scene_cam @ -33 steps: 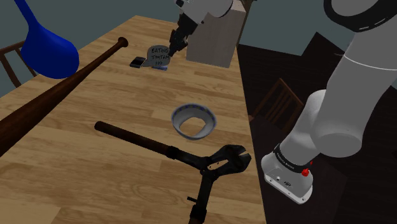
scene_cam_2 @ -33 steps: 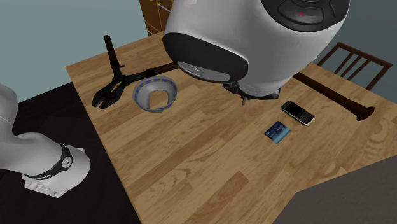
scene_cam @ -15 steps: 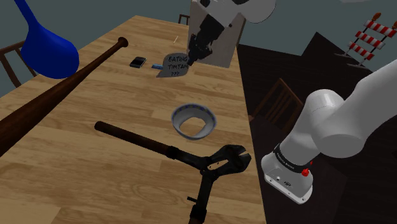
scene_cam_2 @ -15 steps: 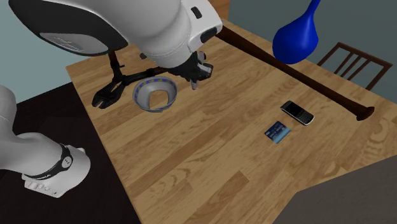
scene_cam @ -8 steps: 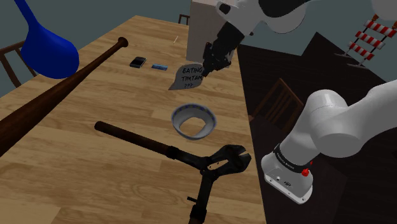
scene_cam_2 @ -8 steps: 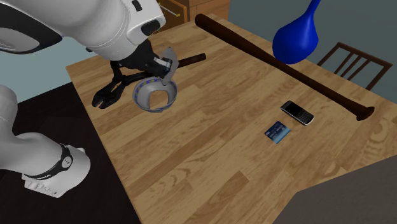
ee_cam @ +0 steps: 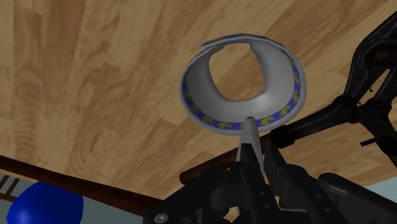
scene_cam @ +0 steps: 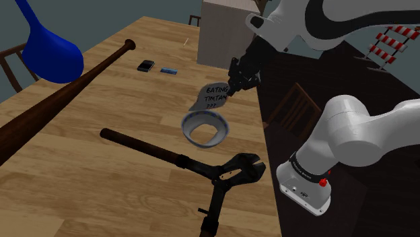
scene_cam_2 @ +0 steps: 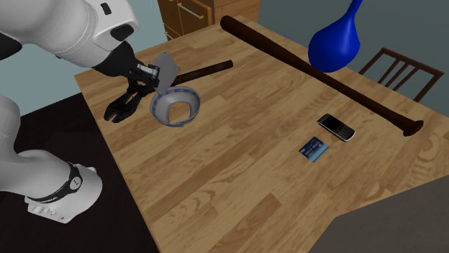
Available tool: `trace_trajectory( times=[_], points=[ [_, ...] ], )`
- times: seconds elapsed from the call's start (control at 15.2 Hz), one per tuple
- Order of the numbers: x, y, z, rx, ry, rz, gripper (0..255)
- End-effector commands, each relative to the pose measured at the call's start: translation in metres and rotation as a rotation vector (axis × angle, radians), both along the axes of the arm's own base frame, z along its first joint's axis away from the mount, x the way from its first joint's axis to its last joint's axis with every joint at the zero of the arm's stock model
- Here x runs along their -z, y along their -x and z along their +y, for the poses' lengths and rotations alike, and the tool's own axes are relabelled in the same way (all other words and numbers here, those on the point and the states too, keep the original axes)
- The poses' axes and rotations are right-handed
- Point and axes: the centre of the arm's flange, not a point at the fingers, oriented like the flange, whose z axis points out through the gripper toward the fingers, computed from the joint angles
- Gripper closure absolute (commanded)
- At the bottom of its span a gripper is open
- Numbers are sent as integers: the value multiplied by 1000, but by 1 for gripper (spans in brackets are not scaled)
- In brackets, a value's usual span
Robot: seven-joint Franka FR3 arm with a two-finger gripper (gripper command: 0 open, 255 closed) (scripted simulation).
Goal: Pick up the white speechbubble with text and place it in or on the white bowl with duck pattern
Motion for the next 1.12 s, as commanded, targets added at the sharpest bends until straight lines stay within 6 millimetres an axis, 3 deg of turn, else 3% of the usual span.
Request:
trace_trajectory(
  times=[0.0,0.79,1.06],
  points=[
    [10,2,0,0,0,0,255],
    [73,2,0,0,0,0,255],
    [75,2,0,0,0,0,255]
  ],
)
